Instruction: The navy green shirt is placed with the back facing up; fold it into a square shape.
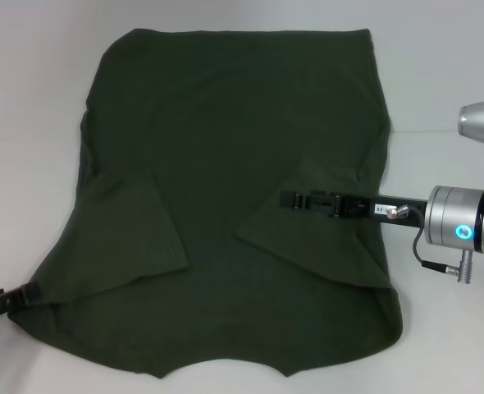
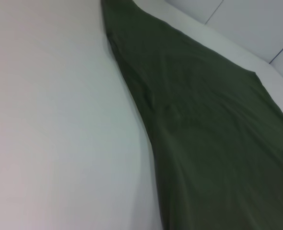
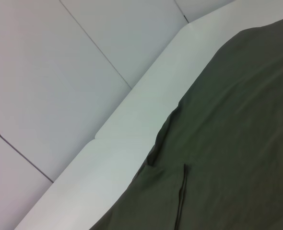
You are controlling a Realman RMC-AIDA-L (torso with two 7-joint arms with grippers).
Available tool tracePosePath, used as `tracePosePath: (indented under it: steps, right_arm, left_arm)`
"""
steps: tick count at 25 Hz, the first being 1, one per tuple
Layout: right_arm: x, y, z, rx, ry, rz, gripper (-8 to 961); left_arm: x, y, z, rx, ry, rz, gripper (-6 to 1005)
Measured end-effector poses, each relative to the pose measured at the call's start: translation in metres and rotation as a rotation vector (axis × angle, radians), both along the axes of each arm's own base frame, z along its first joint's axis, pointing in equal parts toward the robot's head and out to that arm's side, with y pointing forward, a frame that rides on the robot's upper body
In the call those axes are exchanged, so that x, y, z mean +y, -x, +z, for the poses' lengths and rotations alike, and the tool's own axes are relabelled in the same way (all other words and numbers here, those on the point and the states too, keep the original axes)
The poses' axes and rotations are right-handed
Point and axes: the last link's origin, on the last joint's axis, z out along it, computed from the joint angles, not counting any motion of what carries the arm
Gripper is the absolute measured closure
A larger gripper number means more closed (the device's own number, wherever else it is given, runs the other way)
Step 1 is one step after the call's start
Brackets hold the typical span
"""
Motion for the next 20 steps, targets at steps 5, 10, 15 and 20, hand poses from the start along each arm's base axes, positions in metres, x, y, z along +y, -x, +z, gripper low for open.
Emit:
tracePosePath:
  steps: [5, 10, 15, 20]
  right_arm:
    - [0.0, 0.0, 0.0, 0.001, -0.001, -0.001, 53]
    - [0.0, -0.001, 0.0, 0.003, -0.002, -0.004, 53]
    - [-0.001, 0.0, -0.001, 0.004, -0.001, -0.004, 53]
    - [-0.001, 0.0, -0.001, 0.005, -0.001, -0.004, 54]
  left_arm:
    - [-0.004, 0.001, -0.003, 0.002, 0.022, -0.002, 231]
    - [-0.008, 0.002, -0.006, 0.012, 0.054, -0.002, 241]
    - [-0.007, -0.001, -0.009, 0.01, 0.069, -0.014, 251]
    - [-0.004, -0.004, -0.011, 0.009, 0.082, -0.026, 261]
